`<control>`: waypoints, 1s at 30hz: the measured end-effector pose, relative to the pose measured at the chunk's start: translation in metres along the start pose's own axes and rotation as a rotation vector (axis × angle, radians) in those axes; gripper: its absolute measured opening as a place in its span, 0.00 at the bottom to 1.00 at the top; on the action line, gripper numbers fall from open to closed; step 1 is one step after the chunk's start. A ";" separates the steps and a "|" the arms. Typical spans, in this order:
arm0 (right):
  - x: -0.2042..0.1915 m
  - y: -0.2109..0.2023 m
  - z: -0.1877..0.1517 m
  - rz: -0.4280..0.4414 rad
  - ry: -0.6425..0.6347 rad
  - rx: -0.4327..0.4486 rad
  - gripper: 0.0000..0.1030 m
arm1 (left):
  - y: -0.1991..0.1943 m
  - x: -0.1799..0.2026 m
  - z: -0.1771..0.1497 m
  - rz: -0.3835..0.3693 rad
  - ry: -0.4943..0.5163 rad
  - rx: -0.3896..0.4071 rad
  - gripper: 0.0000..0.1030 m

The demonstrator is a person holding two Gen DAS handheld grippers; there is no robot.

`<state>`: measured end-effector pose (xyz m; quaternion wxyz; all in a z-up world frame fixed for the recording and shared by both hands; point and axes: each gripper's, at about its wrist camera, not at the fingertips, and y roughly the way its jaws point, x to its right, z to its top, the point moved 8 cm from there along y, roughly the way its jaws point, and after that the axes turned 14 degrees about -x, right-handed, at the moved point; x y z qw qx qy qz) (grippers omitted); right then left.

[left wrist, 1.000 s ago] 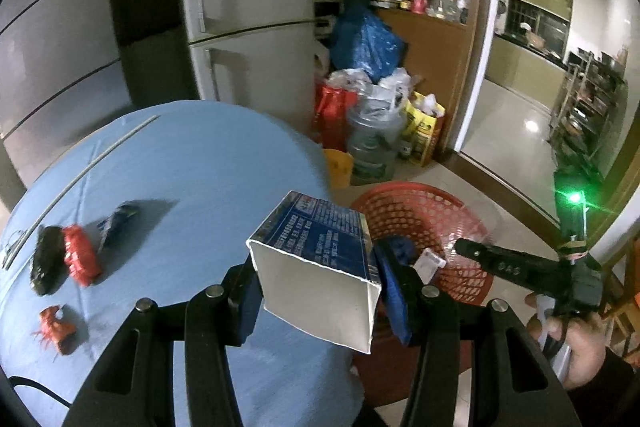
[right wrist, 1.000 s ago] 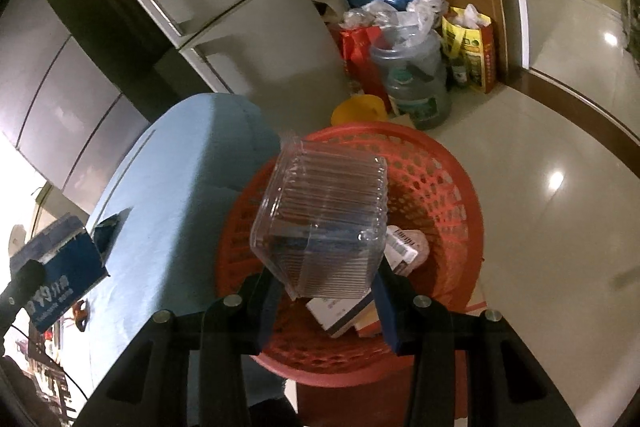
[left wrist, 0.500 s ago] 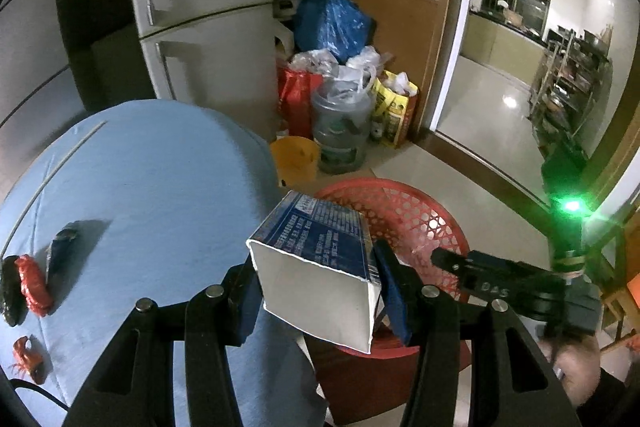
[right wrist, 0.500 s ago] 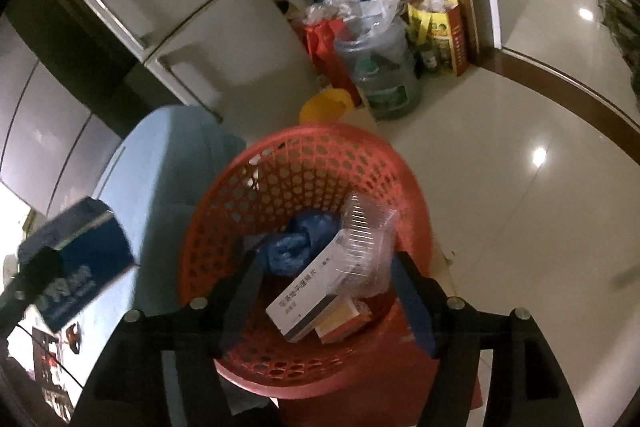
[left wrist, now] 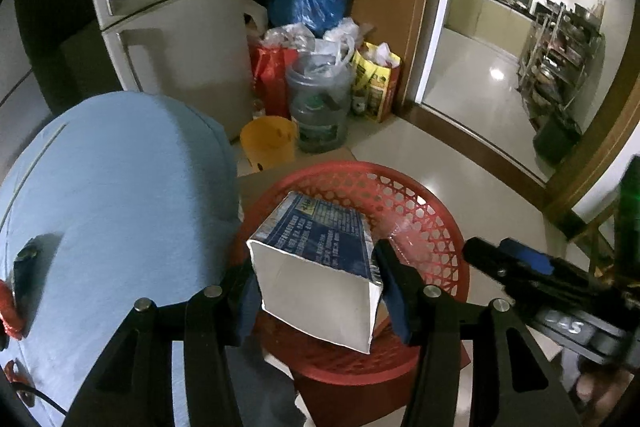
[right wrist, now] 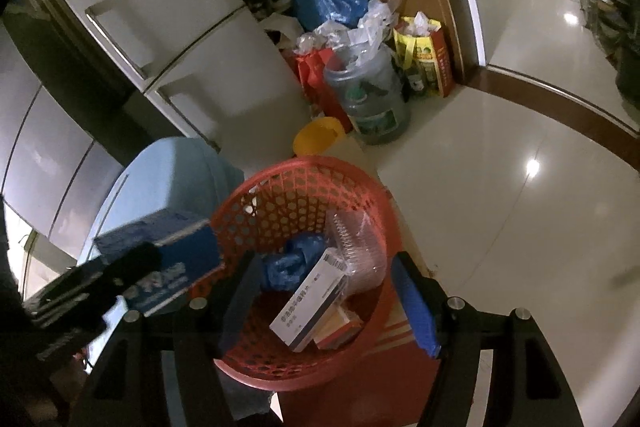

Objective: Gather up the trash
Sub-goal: 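Open the left tool to drop the white carton into the red basket, then grasp the orange mesh bag with the left tool while the right tool grasps the red plastic bag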

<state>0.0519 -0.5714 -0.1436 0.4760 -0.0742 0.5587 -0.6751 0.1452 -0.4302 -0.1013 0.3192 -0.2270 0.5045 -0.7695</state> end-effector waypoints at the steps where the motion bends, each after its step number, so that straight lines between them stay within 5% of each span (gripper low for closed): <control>1: 0.002 -0.003 0.001 -0.004 0.006 0.008 0.69 | 0.004 0.002 0.001 -0.009 0.001 -0.014 0.56; 6: 0.007 -0.015 0.003 -0.020 0.024 0.029 0.69 | 0.015 0.009 0.003 -0.024 0.005 -0.056 0.74; 17: -0.037 -0.021 -0.004 -0.001 -0.055 0.040 0.69 | -0.017 -0.033 -0.018 -0.030 -0.085 -0.017 0.77; 23: -0.082 -0.005 -0.025 0.035 -0.130 0.001 0.69 | -0.057 -0.103 -0.062 0.017 -0.225 0.036 0.78; 30: -0.155 0.019 -0.059 0.093 -0.273 -0.068 0.69 | -0.094 -0.198 -0.140 0.170 -0.440 0.087 0.80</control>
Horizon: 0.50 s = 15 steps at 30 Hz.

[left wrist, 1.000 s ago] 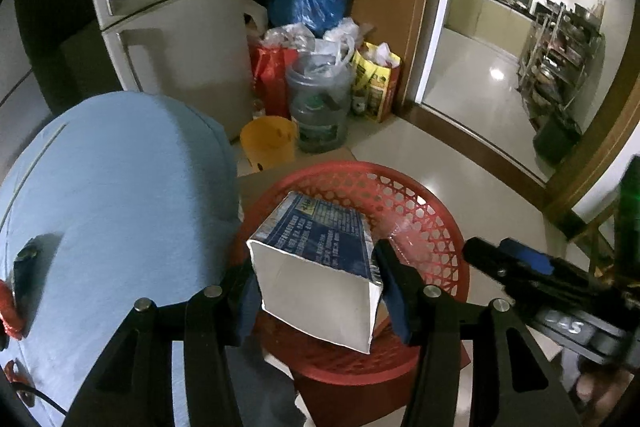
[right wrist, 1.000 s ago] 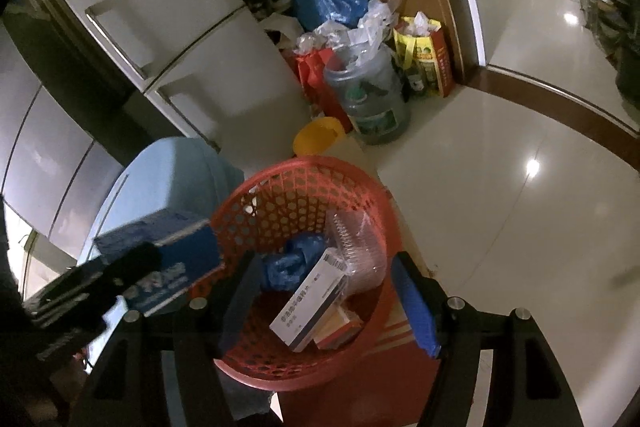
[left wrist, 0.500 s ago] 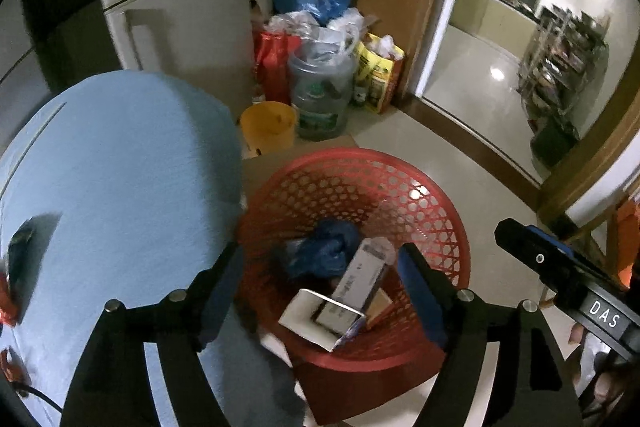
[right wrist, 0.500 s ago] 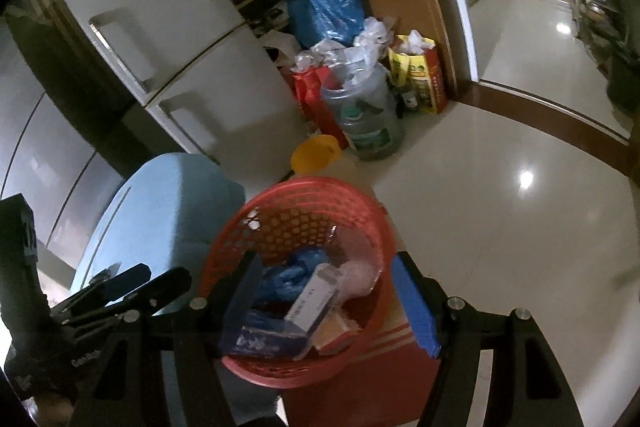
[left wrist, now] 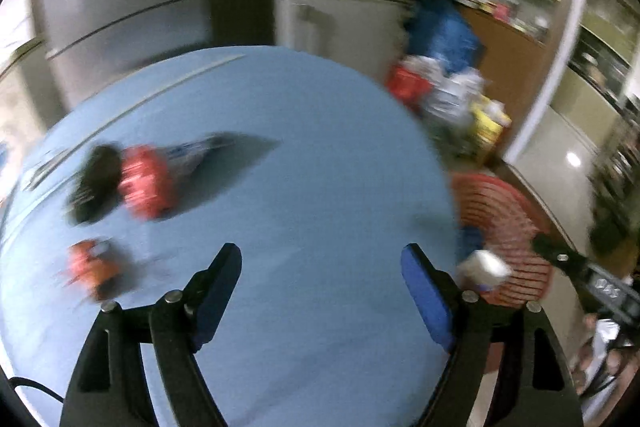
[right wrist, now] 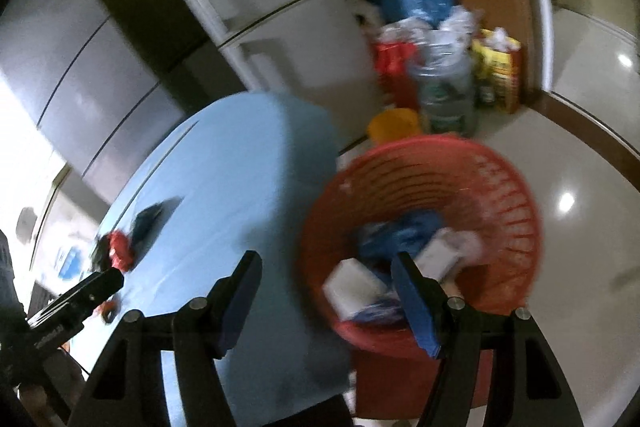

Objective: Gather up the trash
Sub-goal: 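Grasp the orange mesh bag with the left tool while the right tool grasps the red plastic bag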

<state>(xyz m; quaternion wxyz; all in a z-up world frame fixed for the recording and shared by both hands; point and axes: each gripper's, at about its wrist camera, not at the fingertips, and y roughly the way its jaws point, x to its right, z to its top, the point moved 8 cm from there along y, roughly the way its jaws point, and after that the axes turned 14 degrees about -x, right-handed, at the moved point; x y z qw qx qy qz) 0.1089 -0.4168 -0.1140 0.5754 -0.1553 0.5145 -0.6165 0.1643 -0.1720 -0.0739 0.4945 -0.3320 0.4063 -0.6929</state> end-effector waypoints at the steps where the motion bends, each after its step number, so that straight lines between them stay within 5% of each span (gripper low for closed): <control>1: -0.015 0.004 -0.002 0.010 -0.031 -0.010 0.69 | -0.003 -0.022 -0.005 0.027 -0.039 0.005 0.81; 9: -0.077 0.018 -0.020 0.032 -0.166 -0.048 0.69 | 0.001 -0.172 -0.029 0.184 -0.432 0.019 0.82; 15: -0.095 0.017 -0.026 0.000 -0.214 -0.052 0.69 | 0.026 -0.219 -0.029 0.191 -0.569 -0.004 0.82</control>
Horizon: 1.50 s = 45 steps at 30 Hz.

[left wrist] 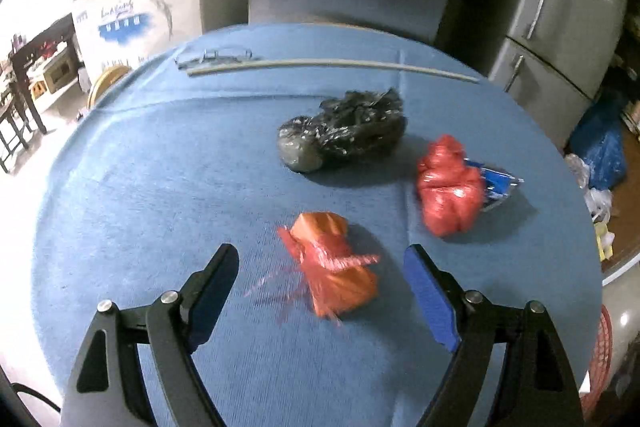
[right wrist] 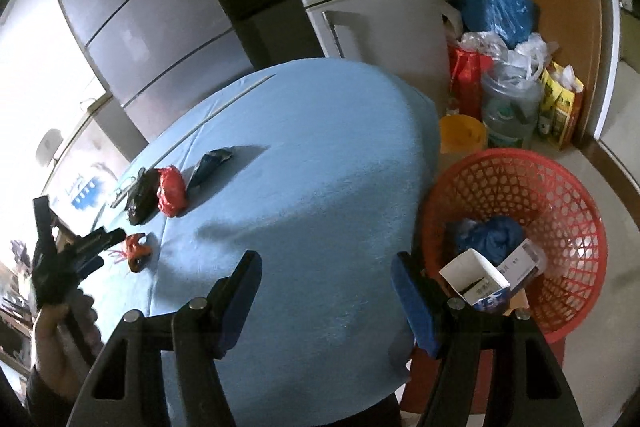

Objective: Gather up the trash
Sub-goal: 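Grasp the orange mesh bag with the left tool while the right tool grasps the red plastic bag, then carry both bags to the red basket and open the right tool to drop the red bag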

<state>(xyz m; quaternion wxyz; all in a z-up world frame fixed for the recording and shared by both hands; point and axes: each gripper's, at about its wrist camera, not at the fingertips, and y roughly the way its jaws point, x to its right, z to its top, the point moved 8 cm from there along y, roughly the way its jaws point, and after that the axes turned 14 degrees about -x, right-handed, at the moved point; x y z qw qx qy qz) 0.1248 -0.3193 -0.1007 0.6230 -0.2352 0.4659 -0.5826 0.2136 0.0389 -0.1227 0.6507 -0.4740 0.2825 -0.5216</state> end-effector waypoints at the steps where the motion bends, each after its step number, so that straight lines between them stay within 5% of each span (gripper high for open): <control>1: -0.001 0.000 0.001 -0.006 -0.002 -0.002 0.69 | 0.007 0.002 0.002 -0.008 0.000 -0.011 0.82; 2: -0.003 0.001 0.002 -0.012 -0.007 -0.005 0.69 | 0.014 0.008 0.004 -0.015 0.013 -0.017 0.80; 4: -0.009 0.002 0.005 -0.021 -0.022 -0.011 0.69 | 0.025 0.011 0.003 -0.012 0.041 -0.043 0.39; 5: -0.013 0.003 0.006 -0.024 -0.033 -0.012 0.69 | 0.029 0.011 0.002 -0.018 0.044 -0.061 0.33; 11: -0.062 0.021 0.029 -0.019 -0.142 -0.024 0.69 | 0.021 0.001 -0.006 -0.067 0.082 -0.041 0.32; 21: -0.234 0.116 0.085 0.072 -0.464 -0.087 0.69 | -0.004 -0.039 -0.035 -0.061 0.060 -0.022 0.31; 25: -0.267 0.160 0.096 -0.003 -0.519 -0.125 0.69 | -0.011 -0.048 -0.035 -0.053 0.044 -0.013 0.31; 28: -0.272 0.190 0.092 -0.070 -0.544 -0.180 0.69 | -0.013 -0.050 -0.032 -0.046 0.038 -0.008 0.31; 31: -0.270 0.204 0.079 -0.076 -0.576 -0.235 0.43 | -0.013 -0.050 -0.031 -0.048 0.035 -0.011 0.31; 45: -0.224 0.110 0.043 0.113 -0.458 -0.142 0.42 | -0.034 -0.019 -0.039 -0.048 0.098 0.014 0.31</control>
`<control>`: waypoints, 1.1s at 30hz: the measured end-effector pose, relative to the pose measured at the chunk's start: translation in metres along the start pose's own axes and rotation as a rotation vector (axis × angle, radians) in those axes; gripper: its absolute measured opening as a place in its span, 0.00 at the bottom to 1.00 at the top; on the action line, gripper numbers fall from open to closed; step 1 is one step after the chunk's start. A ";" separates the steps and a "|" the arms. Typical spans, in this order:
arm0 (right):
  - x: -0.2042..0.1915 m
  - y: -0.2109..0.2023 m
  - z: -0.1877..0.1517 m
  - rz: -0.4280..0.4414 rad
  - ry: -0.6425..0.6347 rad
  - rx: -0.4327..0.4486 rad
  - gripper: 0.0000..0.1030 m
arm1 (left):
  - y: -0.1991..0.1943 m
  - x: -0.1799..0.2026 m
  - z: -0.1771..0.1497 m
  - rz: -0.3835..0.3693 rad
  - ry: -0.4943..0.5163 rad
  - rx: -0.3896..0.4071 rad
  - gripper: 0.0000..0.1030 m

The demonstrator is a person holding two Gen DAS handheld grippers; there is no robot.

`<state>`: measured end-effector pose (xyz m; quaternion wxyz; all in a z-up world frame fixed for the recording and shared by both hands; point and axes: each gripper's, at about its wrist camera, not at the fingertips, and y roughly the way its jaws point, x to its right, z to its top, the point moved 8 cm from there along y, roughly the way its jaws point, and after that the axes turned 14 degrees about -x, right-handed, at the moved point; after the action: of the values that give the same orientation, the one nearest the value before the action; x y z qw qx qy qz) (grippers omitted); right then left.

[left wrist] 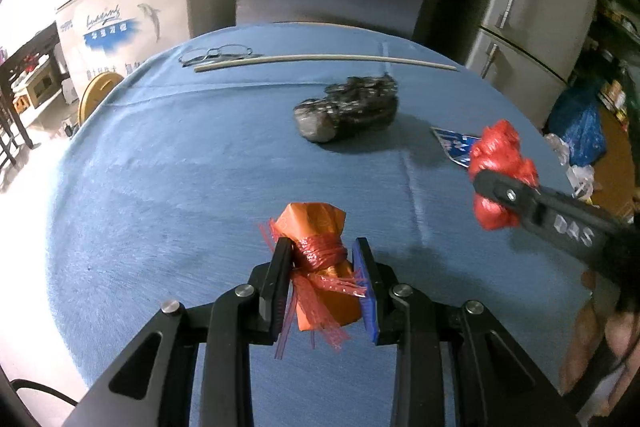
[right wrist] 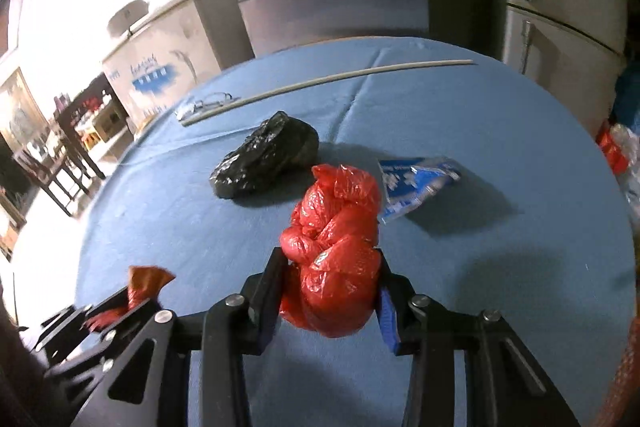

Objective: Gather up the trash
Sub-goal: 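Carry both bags to the red basket and open the right tool to drop the red bag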

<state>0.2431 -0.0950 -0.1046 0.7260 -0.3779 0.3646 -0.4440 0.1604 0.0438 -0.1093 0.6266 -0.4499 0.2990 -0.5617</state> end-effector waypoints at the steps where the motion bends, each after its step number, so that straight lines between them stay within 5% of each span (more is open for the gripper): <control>1: 0.004 -0.008 -0.008 0.012 0.018 0.013 0.42 | -0.002 0.003 -0.001 0.002 0.007 0.003 0.31; 17: 0.069 -0.095 -0.077 0.058 0.193 0.141 0.42 | -0.031 0.078 -0.016 -0.020 0.163 0.030 0.31; 33: 0.126 -0.128 -0.134 0.050 0.360 0.196 0.42 | -0.046 0.160 -0.044 -0.063 0.358 0.044 0.31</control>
<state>0.1228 -0.2819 -0.0775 0.6934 -0.2108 0.4526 -0.5196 0.1326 -0.1205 -0.0653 0.5550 -0.3381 0.3794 -0.6586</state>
